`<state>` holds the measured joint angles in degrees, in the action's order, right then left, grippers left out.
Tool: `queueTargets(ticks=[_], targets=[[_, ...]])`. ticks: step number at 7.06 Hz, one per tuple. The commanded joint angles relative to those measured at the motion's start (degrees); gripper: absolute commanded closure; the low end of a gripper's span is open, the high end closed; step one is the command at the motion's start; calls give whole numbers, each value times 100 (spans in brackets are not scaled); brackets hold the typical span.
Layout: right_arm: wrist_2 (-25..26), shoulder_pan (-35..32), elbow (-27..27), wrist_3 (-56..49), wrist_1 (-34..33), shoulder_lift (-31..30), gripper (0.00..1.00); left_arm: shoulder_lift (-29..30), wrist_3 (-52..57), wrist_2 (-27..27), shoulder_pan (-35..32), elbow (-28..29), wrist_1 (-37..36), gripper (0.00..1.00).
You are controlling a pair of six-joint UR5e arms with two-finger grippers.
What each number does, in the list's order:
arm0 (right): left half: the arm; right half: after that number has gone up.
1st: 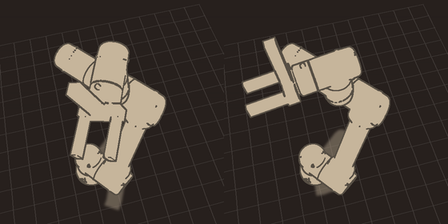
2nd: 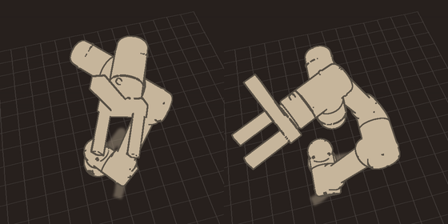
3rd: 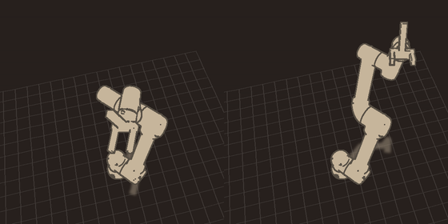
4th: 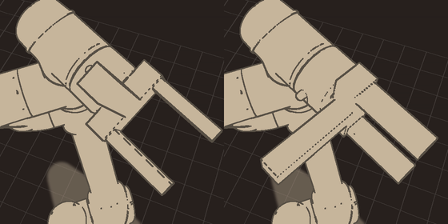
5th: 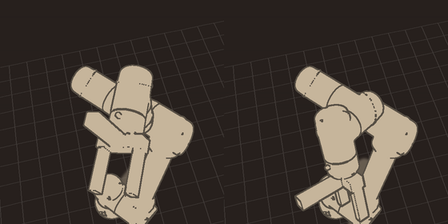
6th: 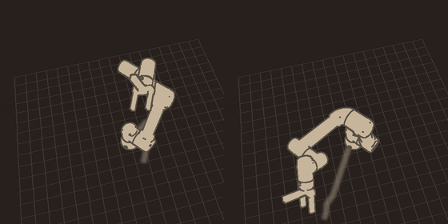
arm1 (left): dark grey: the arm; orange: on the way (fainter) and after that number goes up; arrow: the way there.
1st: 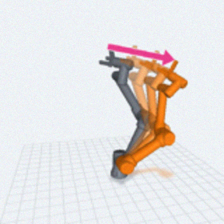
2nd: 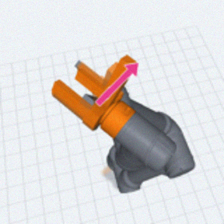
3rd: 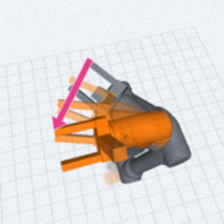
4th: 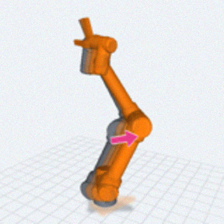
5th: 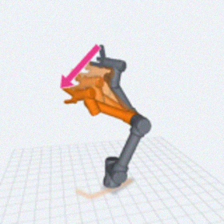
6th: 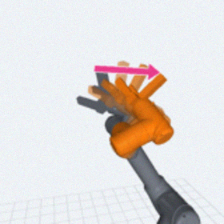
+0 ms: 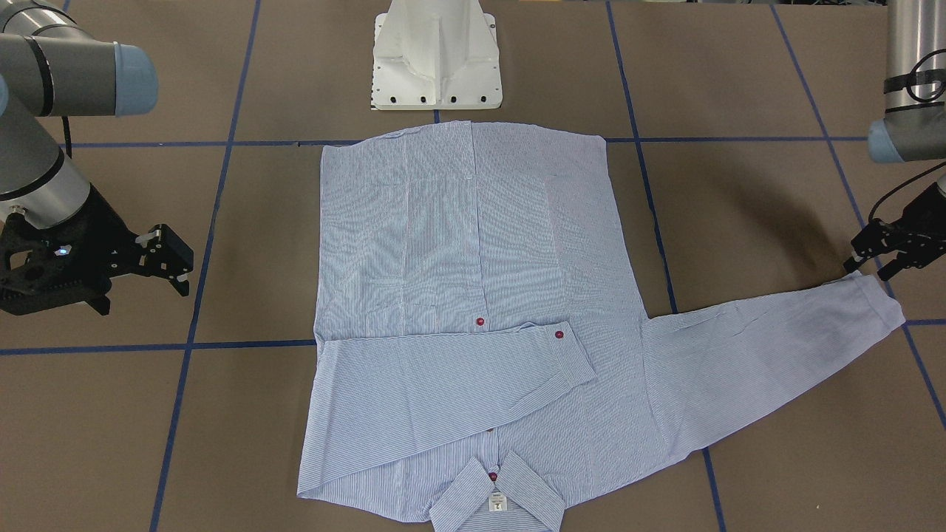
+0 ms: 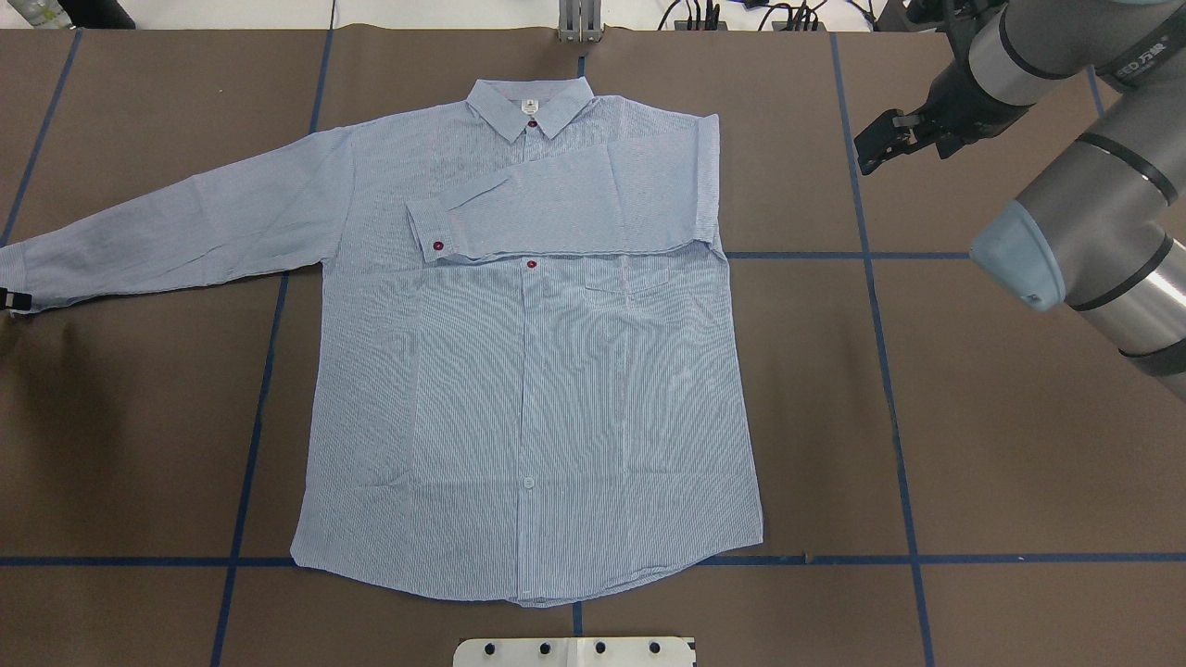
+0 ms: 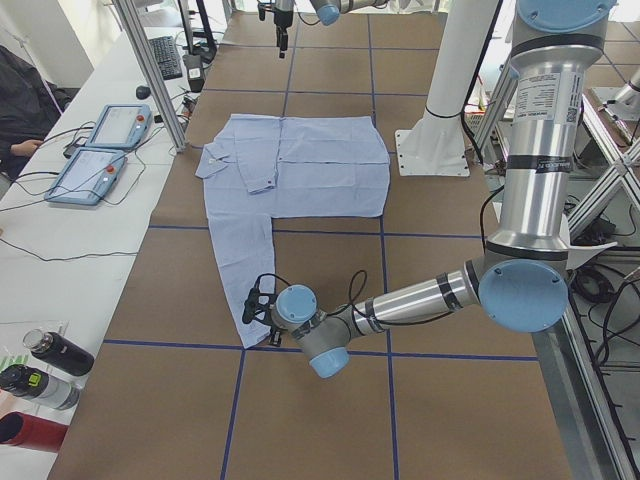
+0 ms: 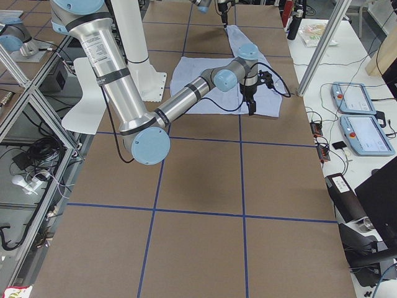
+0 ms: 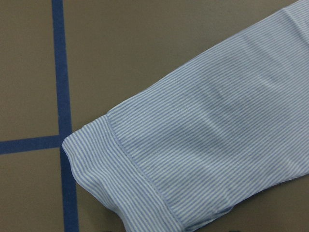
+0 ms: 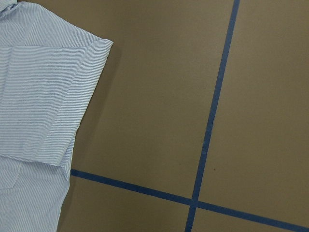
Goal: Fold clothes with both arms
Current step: 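Reach the left gripper to the cuff of the sleeve nearest it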
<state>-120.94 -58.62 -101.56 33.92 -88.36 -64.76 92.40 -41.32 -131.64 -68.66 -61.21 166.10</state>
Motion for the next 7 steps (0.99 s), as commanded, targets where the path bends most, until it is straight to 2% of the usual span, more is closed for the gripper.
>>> queueTargets(ticks=[1, 2, 4, 6, 7], targets=[[9, 0, -4, 1, 3, 8, 0, 50, -122, 33, 2, 30, -7, 26], [9, 0, 5, 1, 3, 8, 0, 59, -148, 42, 2, 38, -25, 26], [9, 0, 14, -8, 3, 25, 0, 85, -201, 42, 2, 134, -34, 35], [9, 0, 5, -8, 3, 25, 0, 182, -471, 42, 2, 188, -60, 54], [9, 0, 5, -8, 3, 25, 0, 191, -482, 51, 2, 188, -60, 60]])
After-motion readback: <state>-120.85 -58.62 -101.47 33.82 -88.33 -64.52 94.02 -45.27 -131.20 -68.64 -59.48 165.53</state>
